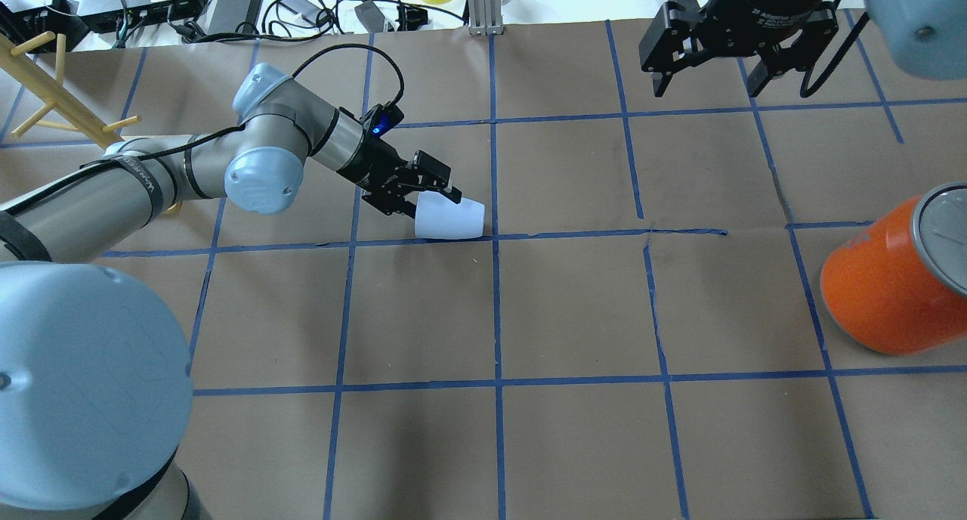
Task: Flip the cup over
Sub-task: 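Reach the left gripper to the cup's open rim and grasp it, then lift the cup with the left gripper and carry it toward the robot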
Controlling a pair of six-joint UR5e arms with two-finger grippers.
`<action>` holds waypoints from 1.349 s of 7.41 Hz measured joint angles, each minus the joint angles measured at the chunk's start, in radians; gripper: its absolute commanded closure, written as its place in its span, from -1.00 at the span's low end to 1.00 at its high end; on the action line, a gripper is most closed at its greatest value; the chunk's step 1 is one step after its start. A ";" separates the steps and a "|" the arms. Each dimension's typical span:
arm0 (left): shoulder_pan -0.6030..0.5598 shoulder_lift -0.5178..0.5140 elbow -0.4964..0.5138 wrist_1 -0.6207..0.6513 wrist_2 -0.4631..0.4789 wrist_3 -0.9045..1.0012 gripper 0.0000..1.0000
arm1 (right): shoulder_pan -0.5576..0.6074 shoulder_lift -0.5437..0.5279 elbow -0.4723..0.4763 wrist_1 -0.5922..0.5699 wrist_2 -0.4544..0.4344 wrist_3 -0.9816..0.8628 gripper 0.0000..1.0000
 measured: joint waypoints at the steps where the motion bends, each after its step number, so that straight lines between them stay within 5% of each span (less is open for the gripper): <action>1: 0.000 0.000 -0.015 0.007 -0.021 -0.006 -0.65 | 0.000 0.000 0.001 0.000 0.000 0.000 -1.00; 2: -0.001 0.003 -0.022 0.010 -0.041 -0.032 -0.53 | 0.000 0.001 0.002 0.000 0.000 0.001 -1.00; 4: -0.006 0.017 -0.020 0.012 -0.048 -0.082 0.70 | 0.000 0.001 0.004 0.000 -0.001 0.000 -1.00; 5: -0.012 0.027 -0.019 0.009 -0.045 -0.094 1.00 | 0.000 0.001 0.004 0.000 -0.001 0.000 -1.00; 10: -0.030 0.106 -0.005 0.005 0.054 -0.176 1.00 | 0.000 0.000 0.004 0.001 -0.001 -0.001 -1.00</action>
